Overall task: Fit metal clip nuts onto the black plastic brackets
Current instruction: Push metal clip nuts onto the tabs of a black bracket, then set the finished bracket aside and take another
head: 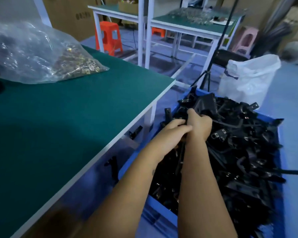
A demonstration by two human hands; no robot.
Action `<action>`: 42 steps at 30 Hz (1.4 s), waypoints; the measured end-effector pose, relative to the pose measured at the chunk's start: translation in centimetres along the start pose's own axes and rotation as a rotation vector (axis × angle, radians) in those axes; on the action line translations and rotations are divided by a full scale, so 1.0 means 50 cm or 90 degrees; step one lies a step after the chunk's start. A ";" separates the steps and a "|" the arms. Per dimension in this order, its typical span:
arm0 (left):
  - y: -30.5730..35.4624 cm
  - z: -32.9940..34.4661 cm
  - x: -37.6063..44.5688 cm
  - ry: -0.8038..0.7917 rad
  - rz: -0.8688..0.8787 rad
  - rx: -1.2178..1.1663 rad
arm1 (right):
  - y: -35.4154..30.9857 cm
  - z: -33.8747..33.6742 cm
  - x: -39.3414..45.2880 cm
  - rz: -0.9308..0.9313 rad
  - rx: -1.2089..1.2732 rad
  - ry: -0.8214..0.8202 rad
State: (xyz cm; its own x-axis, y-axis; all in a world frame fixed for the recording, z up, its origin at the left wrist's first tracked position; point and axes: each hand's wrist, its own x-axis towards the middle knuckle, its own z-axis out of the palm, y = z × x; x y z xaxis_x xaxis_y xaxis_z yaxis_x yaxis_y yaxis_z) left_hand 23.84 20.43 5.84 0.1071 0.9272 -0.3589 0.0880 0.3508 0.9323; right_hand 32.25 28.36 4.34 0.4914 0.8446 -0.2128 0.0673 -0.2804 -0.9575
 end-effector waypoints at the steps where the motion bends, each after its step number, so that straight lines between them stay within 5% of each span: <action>1: -0.003 -0.006 -0.005 -0.011 0.019 0.007 | 0.005 -0.014 0.020 0.005 -0.022 0.023; 8: -0.012 -0.040 -0.014 0.009 0.027 -0.017 | 0.018 -0.050 0.098 0.054 -0.178 0.153; 12: 0.009 -0.072 -0.035 0.076 0.057 -0.105 | 0.006 0.031 0.026 -0.068 -0.145 0.148; 18: 0.080 -0.210 -0.104 0.261 0.203 -0.135 | -0.081 0.208 -0.177 -0.274 0.047 -0.053; 23: 0.049 -0.380 -0.214 0.519 0.278 -0.225 | -0.133 0.356 -0.399 -0.387 0.176 -0.279; 33: -0.145 -0.609 -0.449 1.001 0.167 -0.153 | -0.047 0.561 -0.743 -0.498 -0.052 -0.790; 39: -0.203 -0.644 -0.488 1.022 0.102 -0.076 | -0.044 0.614 -0.794 -0.481 -0.127 -0.990; 42: -0.199 -0.660 -0.480 1.026 0.084 -0.050 | -0.047 0.632 -0.800 -0.547 -0.229 -0.980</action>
State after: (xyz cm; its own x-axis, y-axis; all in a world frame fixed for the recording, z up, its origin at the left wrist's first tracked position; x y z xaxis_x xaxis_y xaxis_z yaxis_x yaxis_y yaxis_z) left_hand -12.31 -0.97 6.64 -0.9911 0.0990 0.0892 0.1092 0.2196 0.9695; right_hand -14.99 9.67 8.96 -0.9298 0.3549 0.0976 0.1103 0.5217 -0.8460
